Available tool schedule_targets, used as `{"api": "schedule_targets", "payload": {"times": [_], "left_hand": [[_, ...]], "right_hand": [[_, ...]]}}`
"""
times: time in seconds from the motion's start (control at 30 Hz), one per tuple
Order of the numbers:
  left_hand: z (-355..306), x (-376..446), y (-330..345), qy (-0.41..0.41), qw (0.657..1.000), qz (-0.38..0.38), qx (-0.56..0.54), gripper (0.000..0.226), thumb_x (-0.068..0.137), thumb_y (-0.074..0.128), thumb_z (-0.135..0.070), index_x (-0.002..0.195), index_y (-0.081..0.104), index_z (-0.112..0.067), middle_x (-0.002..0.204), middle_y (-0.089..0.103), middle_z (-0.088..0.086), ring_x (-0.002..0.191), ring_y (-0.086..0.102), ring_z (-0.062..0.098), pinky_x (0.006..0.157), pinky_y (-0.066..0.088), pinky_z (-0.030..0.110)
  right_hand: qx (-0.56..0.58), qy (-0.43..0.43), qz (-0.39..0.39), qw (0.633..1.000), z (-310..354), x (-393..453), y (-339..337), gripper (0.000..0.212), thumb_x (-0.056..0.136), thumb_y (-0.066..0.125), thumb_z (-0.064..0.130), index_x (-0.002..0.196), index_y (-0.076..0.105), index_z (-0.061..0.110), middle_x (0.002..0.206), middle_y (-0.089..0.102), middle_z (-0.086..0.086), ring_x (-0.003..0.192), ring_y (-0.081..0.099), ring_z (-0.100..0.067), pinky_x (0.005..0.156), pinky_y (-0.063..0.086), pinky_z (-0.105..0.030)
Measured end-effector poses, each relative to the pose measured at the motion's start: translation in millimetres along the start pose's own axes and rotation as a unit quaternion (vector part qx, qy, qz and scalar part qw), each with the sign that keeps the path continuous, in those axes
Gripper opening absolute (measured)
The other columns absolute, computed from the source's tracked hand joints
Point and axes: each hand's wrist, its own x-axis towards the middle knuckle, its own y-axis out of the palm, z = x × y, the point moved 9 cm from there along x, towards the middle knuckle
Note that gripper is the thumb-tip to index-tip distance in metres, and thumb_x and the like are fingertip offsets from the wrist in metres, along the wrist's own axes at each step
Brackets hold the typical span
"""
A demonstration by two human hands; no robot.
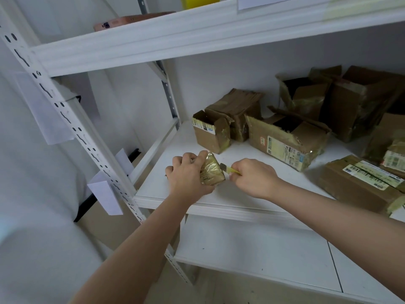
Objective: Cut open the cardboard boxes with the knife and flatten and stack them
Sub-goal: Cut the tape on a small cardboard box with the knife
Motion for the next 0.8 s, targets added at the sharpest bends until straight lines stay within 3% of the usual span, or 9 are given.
{"api": "schedule_targets", "payload": {"times": [0.1,0.2,0.3,0.4,0.5,0.6,0.67,0.8], "left_hand": [[2.0,2.0,-5.5,0.007,1.000,0.000,0.005,0.096,0.062,0.073,-0.067,0.142,0.026,-0.040,0.135,0.040,-0.003,0.125,0.033,0.026,0.099,0.030,0.044],[0.3,2.9,-24.0,0.055,0.997,-0.056,0.007,0.107,0.048,0.080,-0.069,0.139,0.032,-0.038,0.131,0.045,-0.003,0.122,0.038,0.026,0.102,0.029,0.046],[-10.9,0.0,-25.3,0.141,0.984,-0.103,0.039,0.111,0.043,0.089,-0.055,0.136,0.034,-0.032,0.129,0.051,0.002,0.122,0.045,0.030,0.107,0.022,0.065],[-11.5,-10.2,6.7,0.200,0.978,-0.018,0.059,0.113,0.049,0.088,-0.054,0.139,0.026,-0.026,0.146,0.041,0.003,0.142,0.028,0.030,0.113,0.004,0.058],[5.2,-20.3,23.3,0.172,0.983,0.047,-0.050,0.109,0.051,0.080,-0.066,0.137,0.033,-0.019,0.150,0.035,0.002,0.148,0.009,0.025,0.116,-0.006,0.049],[7.2,-21.1,13.9,0.123,0.990,0.046,-0.048,0.098,0.057,0.057,-0.085,0.128,0.037,-0.021,0.148,0.036,0.002,0.148,0.007,0.024,0.119,-0.001,0.054],[2.5,-20.7,14.0,0.094,0.994,0.047,0.018,0.086,0.067,0.054,-0.081,0.127,0.037,-0.021,0.148,0.035,0.005,0.148,0.009,0.026,0.119,-0.001,0.050],[-5.5,-24.2,16.9,0.068,0.993,0.022,0.091,0.068,0.079,0.060,-0.065,0.127,0.040,-0.021,0.133,0.042,0.003,0.131,0.031,0.026,0.110,0.030,0.037]], "right_hand": [[0.033,0.002,0.012,0.999,-7.6,-1.3,-15.2,0.021,0.089,0.052,0.029,0.084,0.066,0.014,0.075,0.060,-0.001,0.076,0.057,-0.024,0.061,0.038,-0.030],[0.146,-0.006,-0.045,0.988,-21.4,-2.8,-43.7,0.017,0.093,0.051,0.030,0.090,0.066,0.023,0.058,0.061,0.003,0.060,0.059,-0.018,0.063,0.046,-0.034],[0.202,-0.004,-0.071,0.977,-35.6,0.5,-44.7,0.010,0.094,0.052,0.029,0.093,0.062,0.028,0.068,0.070,0.007,0.060,0.066,-0.014,0.066,0.055,-0.038],[0.181,0.031,-0.074,0.980,-55.7,7.0,-21.0,0.009,0.087,0.059,0.017,0.081,0.065,0.020,0.079,0.070,-0.004,0.072,0.068,-0.024,0.072,0.057,-0.045],[0.149,0.064,-0.057,0.985,-71.1,7.7,0.0,0.007,0.081,0.060,0.008,0.076,0.064,0.010,0.082,0.067,-0.010,0.079,0.064,-0.027,0.072,0.056,-0.043],[0.150,0.081,-0.058,0.984,-75.1,9.1,8.4,0.007,0.078,0.060,0.003,0.076,0.062,0.010,0.085,0.064,-0.008,0.085,0.059,-0.025,0.068,0.048,-0.032],[0.154,0.079,-0.052,0.984,-70.3,11.9,14.1,0.008,0.079,0.059,0.004,0.076,0.060,0.011,0.085,0.064,-0.007,0.085,0.058,-0.024,0.068,0.047,-0.033],[0.149,0.064,-0.037,0.986,-58.6,18.2,27.3,0.006,0.085,0.060,0.017,0.083,0.061,0.011,0.083,0.065,-0.005,0.084,0.060,-0.023,0.073,0.051,-0.036]]}}
